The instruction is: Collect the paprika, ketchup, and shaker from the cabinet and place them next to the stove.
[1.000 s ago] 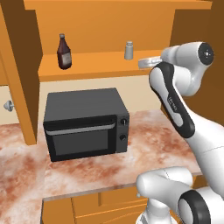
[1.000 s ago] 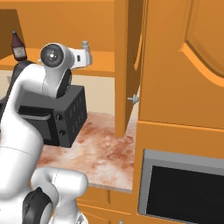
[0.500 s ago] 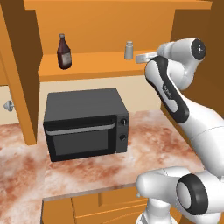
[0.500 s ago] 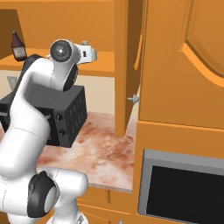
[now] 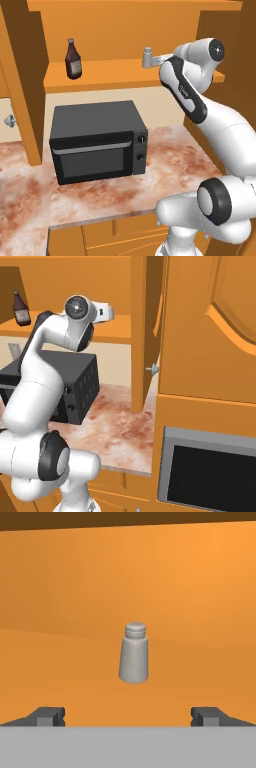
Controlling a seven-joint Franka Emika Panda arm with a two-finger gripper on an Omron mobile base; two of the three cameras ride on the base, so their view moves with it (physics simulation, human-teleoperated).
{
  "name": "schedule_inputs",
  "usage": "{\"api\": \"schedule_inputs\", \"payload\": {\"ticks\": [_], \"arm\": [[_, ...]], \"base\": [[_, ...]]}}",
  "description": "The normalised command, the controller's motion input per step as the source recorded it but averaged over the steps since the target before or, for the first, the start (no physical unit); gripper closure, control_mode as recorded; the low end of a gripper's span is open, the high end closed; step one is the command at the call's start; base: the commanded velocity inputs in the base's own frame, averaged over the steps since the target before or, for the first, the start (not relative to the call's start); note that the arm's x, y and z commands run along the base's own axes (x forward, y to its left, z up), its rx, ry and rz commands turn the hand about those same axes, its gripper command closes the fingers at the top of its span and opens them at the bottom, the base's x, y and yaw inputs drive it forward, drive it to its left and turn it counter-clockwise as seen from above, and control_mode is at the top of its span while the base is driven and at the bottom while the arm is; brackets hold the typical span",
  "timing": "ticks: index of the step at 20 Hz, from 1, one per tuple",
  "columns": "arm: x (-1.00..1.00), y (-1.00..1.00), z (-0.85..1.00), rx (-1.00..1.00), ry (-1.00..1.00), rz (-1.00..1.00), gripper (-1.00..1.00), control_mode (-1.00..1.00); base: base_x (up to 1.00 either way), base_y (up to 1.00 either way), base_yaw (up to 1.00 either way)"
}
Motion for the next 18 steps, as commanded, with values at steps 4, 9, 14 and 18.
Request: {"api": "schedule_inputs", "payload": {"ticks": [4,9,14,18], "arm": [[0.44,0.0,0.01,0.0,0.0,0.0,-1.0,-1.0],[0.44,0.0,0.0,0.0,0.01,0.0,-1.0,-1.0],[0.42,0.0,0.0,0.0,0.02,0.0,-1.0,-1.0],[0.38,0.0,0.0,0.0,0.03,0.0,-1.0,-1.0]], "base": [[0.0,0.0,0.0],[0.0,0.0,0.0],[0.0,0.0,0.0],[0.0,0.0,0.0]]}}
